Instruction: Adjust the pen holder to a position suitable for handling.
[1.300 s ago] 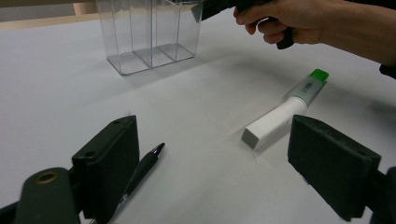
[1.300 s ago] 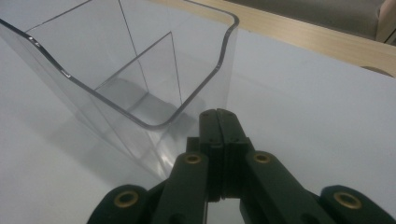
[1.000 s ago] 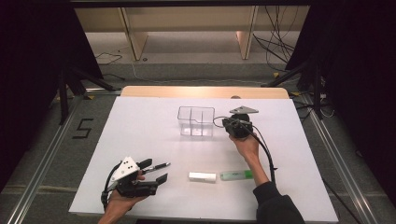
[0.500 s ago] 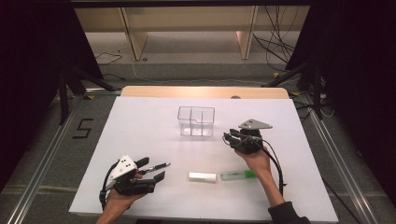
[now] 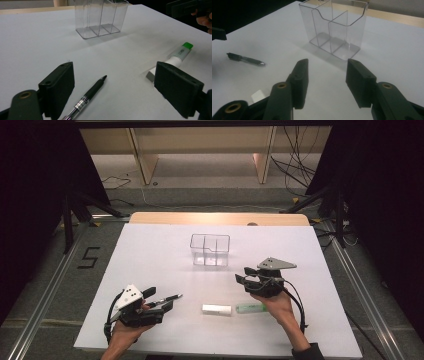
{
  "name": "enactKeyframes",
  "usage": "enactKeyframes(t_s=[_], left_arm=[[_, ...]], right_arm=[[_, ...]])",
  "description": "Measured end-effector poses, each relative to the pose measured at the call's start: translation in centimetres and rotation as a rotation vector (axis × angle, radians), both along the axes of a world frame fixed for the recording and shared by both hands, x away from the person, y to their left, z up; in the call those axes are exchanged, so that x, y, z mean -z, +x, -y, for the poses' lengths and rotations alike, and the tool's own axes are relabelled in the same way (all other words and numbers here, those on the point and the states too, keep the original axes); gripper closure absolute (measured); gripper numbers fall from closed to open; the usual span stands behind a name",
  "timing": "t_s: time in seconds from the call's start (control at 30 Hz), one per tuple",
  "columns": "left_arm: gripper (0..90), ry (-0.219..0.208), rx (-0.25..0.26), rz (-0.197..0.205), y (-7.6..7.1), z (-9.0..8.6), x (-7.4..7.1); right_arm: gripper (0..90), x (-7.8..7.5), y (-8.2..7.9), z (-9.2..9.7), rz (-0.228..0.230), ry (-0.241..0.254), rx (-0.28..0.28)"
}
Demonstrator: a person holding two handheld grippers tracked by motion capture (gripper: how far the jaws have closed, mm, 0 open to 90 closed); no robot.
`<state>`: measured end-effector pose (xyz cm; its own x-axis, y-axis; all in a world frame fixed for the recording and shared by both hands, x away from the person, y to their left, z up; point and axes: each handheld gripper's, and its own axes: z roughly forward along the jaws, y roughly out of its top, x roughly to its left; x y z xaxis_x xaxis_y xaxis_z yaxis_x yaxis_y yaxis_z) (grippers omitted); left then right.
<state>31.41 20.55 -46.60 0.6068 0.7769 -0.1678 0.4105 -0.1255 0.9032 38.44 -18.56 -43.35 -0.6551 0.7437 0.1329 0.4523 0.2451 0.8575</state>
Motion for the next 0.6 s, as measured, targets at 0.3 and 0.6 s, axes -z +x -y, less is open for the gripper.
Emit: enactKeyframes(t_s=[0.3, 0.6], left_arm=[[16.3, 0.006, -0.01, -0.007, 0.3, -0.1, 0.1], [16.3, 0.045, -0.013, -0.03, 0.5, -0.1, 0.3]], right_arm=[[43.3, -0.3, -1.0, 0.2, -0.004, 0.014, -0.015], [37.6, 0.0, -1.9, 1.0, -0.022, 0.016, -0.02]])
